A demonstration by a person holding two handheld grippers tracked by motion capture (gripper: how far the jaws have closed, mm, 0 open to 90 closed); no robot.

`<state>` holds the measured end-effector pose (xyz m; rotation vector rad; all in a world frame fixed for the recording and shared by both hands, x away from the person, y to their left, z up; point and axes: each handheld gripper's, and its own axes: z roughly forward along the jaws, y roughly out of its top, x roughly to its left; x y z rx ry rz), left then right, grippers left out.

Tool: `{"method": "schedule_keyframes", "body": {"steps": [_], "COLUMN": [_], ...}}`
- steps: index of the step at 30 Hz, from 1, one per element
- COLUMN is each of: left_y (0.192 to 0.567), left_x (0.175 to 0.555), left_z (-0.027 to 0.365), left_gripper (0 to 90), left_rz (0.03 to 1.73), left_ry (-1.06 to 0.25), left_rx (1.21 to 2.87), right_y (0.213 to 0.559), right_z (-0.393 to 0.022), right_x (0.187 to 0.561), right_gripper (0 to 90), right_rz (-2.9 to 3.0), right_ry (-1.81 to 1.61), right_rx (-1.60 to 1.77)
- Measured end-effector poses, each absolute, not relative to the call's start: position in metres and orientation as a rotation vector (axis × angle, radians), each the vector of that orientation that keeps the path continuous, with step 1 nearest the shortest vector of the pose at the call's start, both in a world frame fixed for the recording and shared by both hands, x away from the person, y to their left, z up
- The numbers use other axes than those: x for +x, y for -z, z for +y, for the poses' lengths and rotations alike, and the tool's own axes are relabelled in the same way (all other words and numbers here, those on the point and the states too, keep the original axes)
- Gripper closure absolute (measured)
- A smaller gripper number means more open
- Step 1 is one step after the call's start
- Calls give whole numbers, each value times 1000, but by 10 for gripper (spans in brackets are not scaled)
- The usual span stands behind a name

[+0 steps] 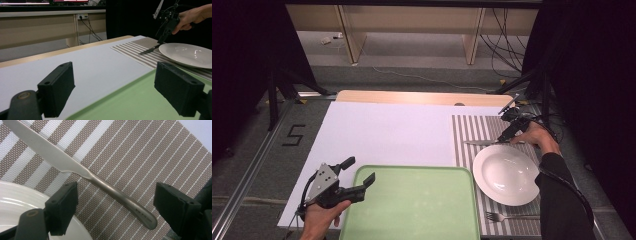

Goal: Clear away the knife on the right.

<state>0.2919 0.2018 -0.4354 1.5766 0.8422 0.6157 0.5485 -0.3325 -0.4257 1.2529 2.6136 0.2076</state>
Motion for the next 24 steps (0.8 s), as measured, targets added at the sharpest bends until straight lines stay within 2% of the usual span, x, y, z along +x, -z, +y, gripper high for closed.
{"method": "schedule_keyframes", "body": {"steps": [24], "left_y": [436], "left_x": [292], "left_z": [200], "left_gripper": [160], "left_rz": [841], "left_ry": [-610], "left_rx": [1578], "right_y": [440], "right_z": [-332], "right_x": [553], "right_gripper": [273], "right_rz": [2619], "right_ry": [-129], "right_rx": [1281]}}
